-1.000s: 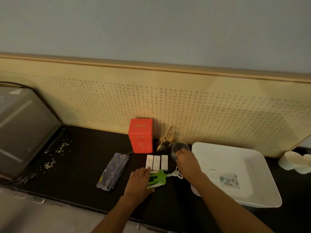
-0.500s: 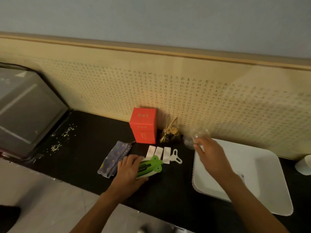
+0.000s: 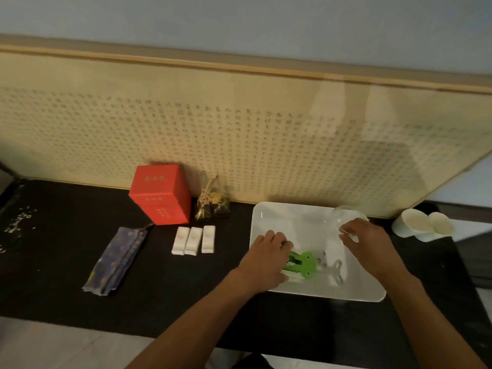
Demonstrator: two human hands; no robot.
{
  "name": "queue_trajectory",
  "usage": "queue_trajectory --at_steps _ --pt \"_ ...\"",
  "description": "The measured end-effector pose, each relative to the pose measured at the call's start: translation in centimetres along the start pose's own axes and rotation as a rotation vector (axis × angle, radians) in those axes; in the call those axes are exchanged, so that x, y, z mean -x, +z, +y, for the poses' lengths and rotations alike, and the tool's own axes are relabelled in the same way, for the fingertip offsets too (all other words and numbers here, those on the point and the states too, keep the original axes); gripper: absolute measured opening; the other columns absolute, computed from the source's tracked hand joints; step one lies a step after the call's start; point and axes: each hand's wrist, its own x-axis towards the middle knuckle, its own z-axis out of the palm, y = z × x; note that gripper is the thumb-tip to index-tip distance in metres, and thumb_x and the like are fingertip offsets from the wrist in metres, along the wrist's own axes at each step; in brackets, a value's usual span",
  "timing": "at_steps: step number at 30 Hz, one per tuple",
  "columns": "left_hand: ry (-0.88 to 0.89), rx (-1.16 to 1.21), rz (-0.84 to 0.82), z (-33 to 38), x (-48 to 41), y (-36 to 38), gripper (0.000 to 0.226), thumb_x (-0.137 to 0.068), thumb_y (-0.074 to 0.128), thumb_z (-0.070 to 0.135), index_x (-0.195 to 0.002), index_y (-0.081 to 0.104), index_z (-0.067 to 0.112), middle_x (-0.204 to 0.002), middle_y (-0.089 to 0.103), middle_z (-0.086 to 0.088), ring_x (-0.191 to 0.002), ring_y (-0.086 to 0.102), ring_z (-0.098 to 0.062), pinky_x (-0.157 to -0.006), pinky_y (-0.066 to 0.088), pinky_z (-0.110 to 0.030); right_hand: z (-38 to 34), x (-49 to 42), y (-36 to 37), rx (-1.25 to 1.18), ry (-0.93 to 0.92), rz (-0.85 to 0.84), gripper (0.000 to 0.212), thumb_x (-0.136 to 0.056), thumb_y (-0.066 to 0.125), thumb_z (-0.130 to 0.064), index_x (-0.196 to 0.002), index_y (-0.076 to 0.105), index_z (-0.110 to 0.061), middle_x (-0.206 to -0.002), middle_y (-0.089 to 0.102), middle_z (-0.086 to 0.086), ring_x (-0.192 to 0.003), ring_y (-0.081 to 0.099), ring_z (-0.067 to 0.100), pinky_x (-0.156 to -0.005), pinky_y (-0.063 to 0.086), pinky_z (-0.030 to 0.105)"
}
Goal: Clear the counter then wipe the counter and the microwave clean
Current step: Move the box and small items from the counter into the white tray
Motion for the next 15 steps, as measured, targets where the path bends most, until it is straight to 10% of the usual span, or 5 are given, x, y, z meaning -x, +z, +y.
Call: queue_trajectory --at_steps 15 --pt "-0.008 0.336 -0.255 1.8 -2.5 3.6 0.067 -0.094 0.07 0.021 -0.152 0.039 0.011 -0.152 0.041 -0.014 -0.137 0.037 -0.031 -0.119 0.03 -0.04 3.1 0.5 3.2 0.07 0.042 0.01 0.022 -0.093 0.063 -0.015 -0.115 0.066 -0.011 -0.112 0.067 0.009 -0.094 0.065 0.027 -0.08 0.056 0.044"
